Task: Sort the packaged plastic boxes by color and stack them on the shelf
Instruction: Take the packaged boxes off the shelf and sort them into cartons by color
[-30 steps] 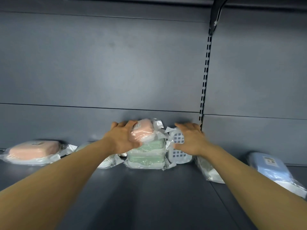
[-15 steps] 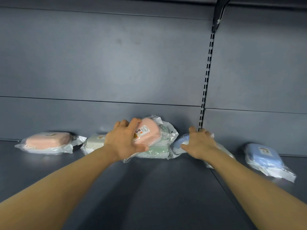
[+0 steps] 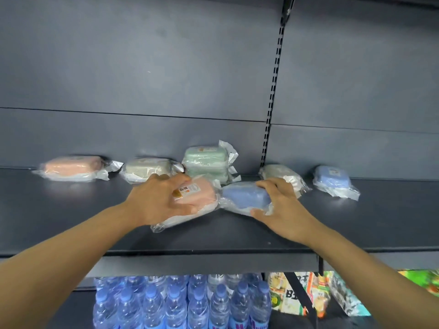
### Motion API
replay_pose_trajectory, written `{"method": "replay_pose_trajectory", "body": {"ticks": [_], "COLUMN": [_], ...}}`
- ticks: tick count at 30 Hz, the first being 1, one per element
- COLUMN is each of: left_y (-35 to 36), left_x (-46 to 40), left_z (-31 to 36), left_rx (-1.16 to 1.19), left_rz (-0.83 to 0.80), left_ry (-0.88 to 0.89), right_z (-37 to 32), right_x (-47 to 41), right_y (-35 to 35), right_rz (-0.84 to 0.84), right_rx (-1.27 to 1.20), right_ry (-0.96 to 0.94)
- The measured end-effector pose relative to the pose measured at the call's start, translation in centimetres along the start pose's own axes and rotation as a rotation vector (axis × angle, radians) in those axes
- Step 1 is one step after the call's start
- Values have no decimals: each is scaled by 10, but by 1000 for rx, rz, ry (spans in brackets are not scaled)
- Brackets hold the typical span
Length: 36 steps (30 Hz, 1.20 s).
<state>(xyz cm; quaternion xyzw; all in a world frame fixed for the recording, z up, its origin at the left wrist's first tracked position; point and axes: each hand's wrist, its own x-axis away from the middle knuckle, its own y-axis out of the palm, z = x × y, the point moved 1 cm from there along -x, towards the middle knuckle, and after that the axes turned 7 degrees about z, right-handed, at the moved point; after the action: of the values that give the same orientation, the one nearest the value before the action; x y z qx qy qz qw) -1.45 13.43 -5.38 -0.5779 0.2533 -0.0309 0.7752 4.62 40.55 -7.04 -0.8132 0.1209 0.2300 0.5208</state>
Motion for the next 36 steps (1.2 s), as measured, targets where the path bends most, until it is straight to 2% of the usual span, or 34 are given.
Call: {"method": "replay_pose_trajectory", "body": {"ticks": [4,5,8,11,13,17,21,25,30,36], "left_y": [-1,-1,6,12,10,2,-14,-29,-23,19], "left_x": [7,8,12,14,15,34,80,136,211,295], "left_z": [-1,-2,-2,0,0,-6,-15,-24,-35,-53], "left_rx": [47,59,38,-34,-45,-15,3,101,230,153], "left_rz": [-23,-39,-77,-43,-46,-22,29,144,154,21], "left_ry": [-14,-19,-34,-22,-27,-48,-28,-25,-26,-44], "right_z": [-3,-6,-8,-7,-6,-20,-50,-88,-126,-129], "right_x": [6,4,-12,-20,-20,-7,27,77,146,222], "right_y": [-17,-22,-24,-3,11,11,0,-5,7,53], "right_rz": [-287,-284,-123,-232,-246,-65,86,150,115,0], "right_rx": [38,22,39,196,201,251,112,-22,-72,-72], "right_ry": [171,217,282,281,299,303,256,170,114,93]}}
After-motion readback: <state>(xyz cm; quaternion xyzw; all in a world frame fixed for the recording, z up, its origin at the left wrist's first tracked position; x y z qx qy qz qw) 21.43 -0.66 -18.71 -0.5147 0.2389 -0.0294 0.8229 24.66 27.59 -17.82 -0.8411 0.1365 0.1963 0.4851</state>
